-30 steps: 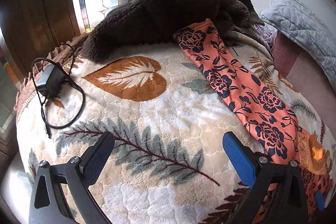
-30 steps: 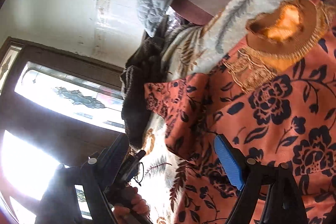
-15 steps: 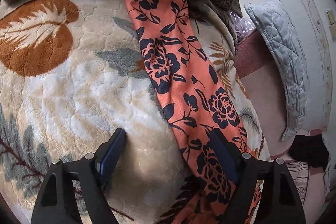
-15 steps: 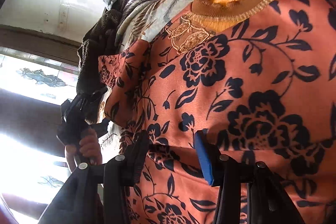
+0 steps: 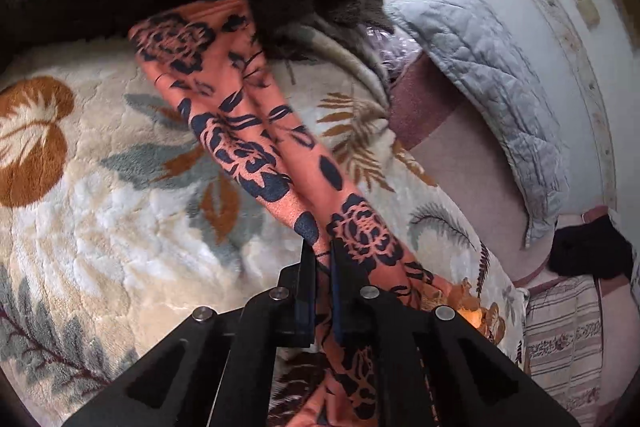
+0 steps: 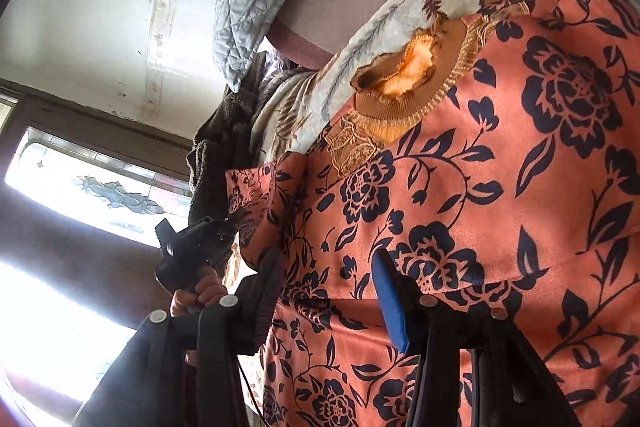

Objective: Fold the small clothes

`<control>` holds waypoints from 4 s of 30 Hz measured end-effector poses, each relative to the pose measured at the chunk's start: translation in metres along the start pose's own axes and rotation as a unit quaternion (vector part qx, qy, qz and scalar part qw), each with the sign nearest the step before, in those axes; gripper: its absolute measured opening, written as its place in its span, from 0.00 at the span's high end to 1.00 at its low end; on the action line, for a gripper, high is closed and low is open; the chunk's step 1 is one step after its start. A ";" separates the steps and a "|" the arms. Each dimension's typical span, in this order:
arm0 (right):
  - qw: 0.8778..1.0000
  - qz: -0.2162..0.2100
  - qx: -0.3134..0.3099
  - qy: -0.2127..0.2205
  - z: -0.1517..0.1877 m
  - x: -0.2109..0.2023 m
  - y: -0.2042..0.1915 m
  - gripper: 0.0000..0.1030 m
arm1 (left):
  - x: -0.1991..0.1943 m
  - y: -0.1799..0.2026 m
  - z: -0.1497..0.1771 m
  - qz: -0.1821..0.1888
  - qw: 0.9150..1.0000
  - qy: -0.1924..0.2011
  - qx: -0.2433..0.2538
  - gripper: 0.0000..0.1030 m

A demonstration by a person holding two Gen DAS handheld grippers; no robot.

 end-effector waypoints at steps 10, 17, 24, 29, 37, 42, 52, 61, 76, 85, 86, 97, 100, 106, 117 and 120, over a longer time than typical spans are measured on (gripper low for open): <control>0.995 0.021 0.049 0.090 -0.032 -0.061 0.031 0.50 | 0.020 0.176 0.158 0.045 0.953 -0.102 0.281 0.93; 0.992 0.052 0.054 0.106 -0.045 -0.073 0.042 0.31 | 0.014 0.160 0.233 -0.033 0.919 -0.181 0.349 0.92; 0.977 0.141 -0.133 0.087 -0.024 -0.037 -0.015 0.31 | -0.057 0.056 0.130 -0.150 0.972 -0.023 0.179 0.60; 0.935 0.190 -0.299 0.030 0.010 0.032 -0.080 0.31 | -0.025 -0.013 0.118 -0.211 0.970 -0.089 0.087 0.62; 0.839 0.259 -0.473 -0.069 0.044 0.146 -0.121 0.31 | -0.049 -0.040 0.092 -0.164 0.983 -0.079 0.013 0.62; 0.825 0.293 -0.481 -0.051 0.032 0.196 -0.126 0.31 | -0.068 -0.051 0.084 -0.180 0.982 -0.058 0.017 0.62; 0.897 0.254 -0.361 0.032 -0.011 0.174 -0.143 0.86 | -0.065 -0.039 0.077 -0.193 0.978 -0.039 0.069 0.62; 0.958 0.206 -0.109 0.169 -0.071 -0.042 -0.027 0.87 | -0.037 0.021 0.100 -0.175 0.970 -0.039 0.166 0.62; 0.872 0.264 -0.412 -0.004 0.042 0.121 -0.127 0.17 | -0.080 -0.053 0.058 -0.266 0.963 0.017 0.029 0.62; 0.863 0.330 -0.384 0.001 0.006 0.212 -0.126 0.71 | -0.078 -0.055 0.050 -0.255 0.966 0.004 0.045 0.62; 0.869 0.329 -0.370 0.004 -0.001 0.212 -0.128 0.85 | -0.075 -0.051 0.050 -0.253 0.966 0.001 0.051 0.62; 0.950 0.230 -0.103 0.185 -0.075 0.017 -0.051 0.94 | -0.051 0.002 0.074 -0.249 0.955 -0.009 0.161 0.62; 0.949 0.236 -0.006 0.211 -0.080 -0.055 0.019 0.94 | -0.041 0.015 0.083 -0.248 0.951 -0.014 0.183 0.62; 0.951 0.240 0.118 0.153 -0.058 -0.109 0.108 0.89 | -0.026 0.046 0.099 -0.243 0.944 -0.007 0.224 0.61; 0.959 0.173 0.155 0.159 -0.070 -0.118 0.135 0.32 | -0.016 0.075 0.103 -0.138 0.965 -0.007 0.223 0.31; 0.952 0.125 0.227 0.164 -0.072 -0.118 0.164 0.32 | -0.008 0.086 0.101 -0.082 0.975 -0.021 0.204 0.19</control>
Point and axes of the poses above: each gripper's, at about its wrist camera, not at the fingertips, and x roughly the way its jaws point, y to its right, z to its underside, the point moved 4 cm from there along x, roughly the way its jaws point, and after that the axes turned 6 degrees about z, right-handed, at the moved point
